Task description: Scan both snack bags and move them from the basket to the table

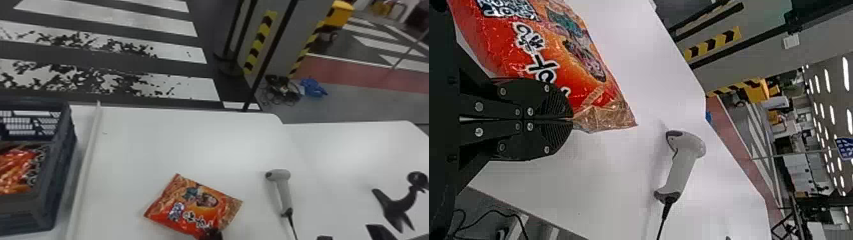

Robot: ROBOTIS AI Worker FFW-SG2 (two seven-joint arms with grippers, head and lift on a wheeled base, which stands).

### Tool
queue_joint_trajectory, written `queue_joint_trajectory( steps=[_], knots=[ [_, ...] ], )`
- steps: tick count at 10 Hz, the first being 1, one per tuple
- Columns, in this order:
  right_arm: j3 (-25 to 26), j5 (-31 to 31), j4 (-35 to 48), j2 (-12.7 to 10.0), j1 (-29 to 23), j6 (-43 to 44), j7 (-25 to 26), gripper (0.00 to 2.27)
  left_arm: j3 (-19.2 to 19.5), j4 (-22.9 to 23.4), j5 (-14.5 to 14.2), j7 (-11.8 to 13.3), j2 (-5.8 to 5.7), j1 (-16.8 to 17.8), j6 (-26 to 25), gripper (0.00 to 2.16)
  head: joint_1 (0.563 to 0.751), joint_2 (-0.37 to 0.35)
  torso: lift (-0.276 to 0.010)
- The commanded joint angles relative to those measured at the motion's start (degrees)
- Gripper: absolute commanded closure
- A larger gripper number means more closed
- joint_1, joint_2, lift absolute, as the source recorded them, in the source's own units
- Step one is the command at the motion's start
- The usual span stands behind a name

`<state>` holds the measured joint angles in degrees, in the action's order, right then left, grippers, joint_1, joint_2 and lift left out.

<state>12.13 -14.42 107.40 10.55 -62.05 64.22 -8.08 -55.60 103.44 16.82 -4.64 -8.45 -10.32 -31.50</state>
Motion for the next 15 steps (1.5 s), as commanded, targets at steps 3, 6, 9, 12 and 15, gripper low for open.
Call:
queue_joint_trajectory(
  steps=[3,6,9,12,15],
  knots=[
    [0.00,0.09,-0.35,0.35,0.88,-1.78,-0.01,0.11,2.60,-1.05,-1.61,0.33,0.10,0.83,0.95,0.00,0.695,-0.350,-0.098],
    [0.00,0.44,-1.23,0.70,1.75,-3.01,-0.01,0.11,5.94,1.59,-2.84,-0.72,0.19,0.39,3.94,0.03,0.695,-0.350,-0.098],
    [-0.09,0.53,-1.67,0.88,2.46,-3.72,-0.01,0.11,10.42,7.39,-3.72,-0.81,-0.43,-1.45,3.94,0.03,0.695,-0.350,-0.098],
    [-0.09,0.27,-2.02,1.14,3.16,-3.89,-0.01,0.11,17.72,14.59,-4.86,-1.60,-2.27,-6.99,5.52,0.02,0.695,-0.350,-0.098],
    [-0.35,0.35,-2.37,1.23,4.39,-4.24,-0.01,0.11,27.47,27.51,-5.74,-2.66,-6.05,-17.71,6.23,0.02,0.695,-0.350,-0.098]
  ],
)
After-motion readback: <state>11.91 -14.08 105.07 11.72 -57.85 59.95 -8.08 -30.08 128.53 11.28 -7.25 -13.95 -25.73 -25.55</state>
